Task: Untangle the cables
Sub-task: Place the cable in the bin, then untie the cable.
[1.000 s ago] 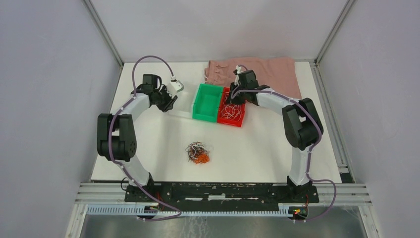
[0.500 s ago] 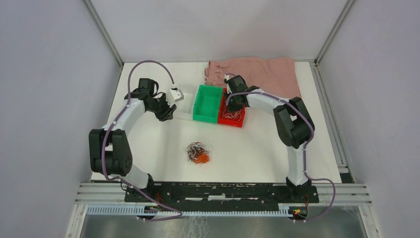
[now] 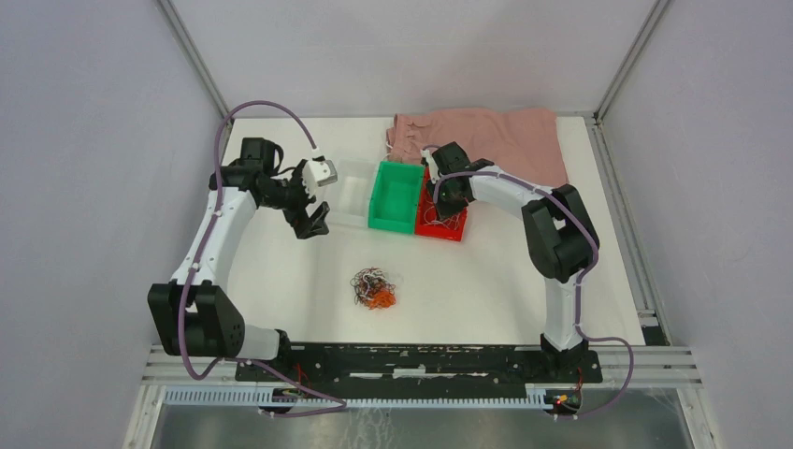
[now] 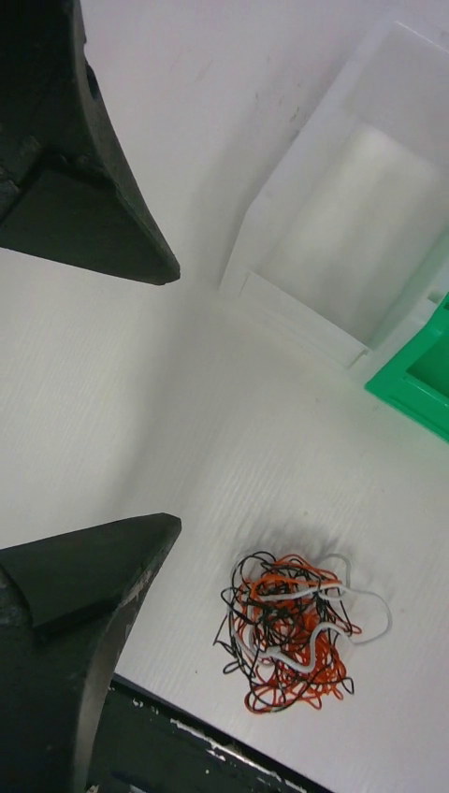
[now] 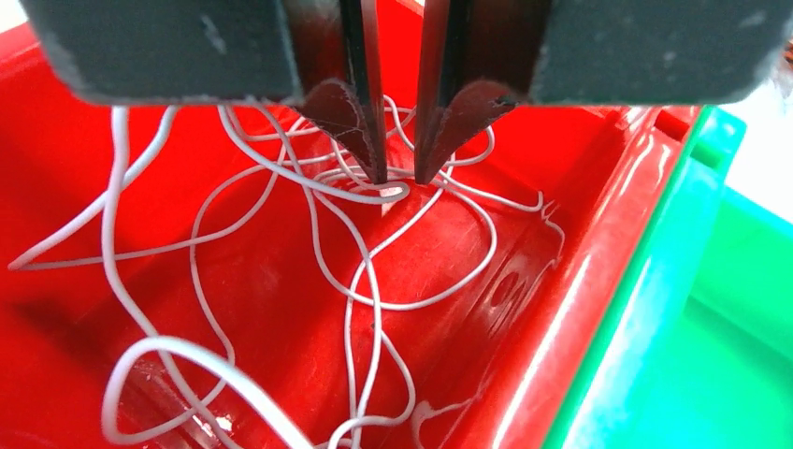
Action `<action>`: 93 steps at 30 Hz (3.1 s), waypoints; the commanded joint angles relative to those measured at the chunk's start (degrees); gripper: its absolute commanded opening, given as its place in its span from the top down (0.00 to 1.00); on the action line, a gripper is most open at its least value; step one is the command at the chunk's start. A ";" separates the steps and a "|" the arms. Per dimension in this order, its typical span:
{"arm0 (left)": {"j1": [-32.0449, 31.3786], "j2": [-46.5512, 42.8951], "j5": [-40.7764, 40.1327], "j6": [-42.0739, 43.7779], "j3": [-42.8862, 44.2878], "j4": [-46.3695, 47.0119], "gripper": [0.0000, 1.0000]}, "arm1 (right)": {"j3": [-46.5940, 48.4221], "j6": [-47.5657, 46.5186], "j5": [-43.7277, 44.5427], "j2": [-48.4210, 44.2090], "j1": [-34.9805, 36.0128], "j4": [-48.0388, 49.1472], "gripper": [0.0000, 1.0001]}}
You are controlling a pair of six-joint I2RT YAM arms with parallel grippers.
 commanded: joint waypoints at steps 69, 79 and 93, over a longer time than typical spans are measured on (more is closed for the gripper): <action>-23.47 1.73 5.26 -12.71 -17.10 13.65 0.68 | -25.67 15.80 0.71 -45.01 12.91 8.83 0.55; -23.38 -5.88 5.05 -14.59 -9.98 7.78 0.94 | -27.35 17.57 -5.18 -44.04 13.58 17.39 0.39; -23.43 -13.95 3.14 -23.74 -4.47 3.67 0.97 | -34.46 6.75 -2.66 -42.93 26.64 43.38 0.24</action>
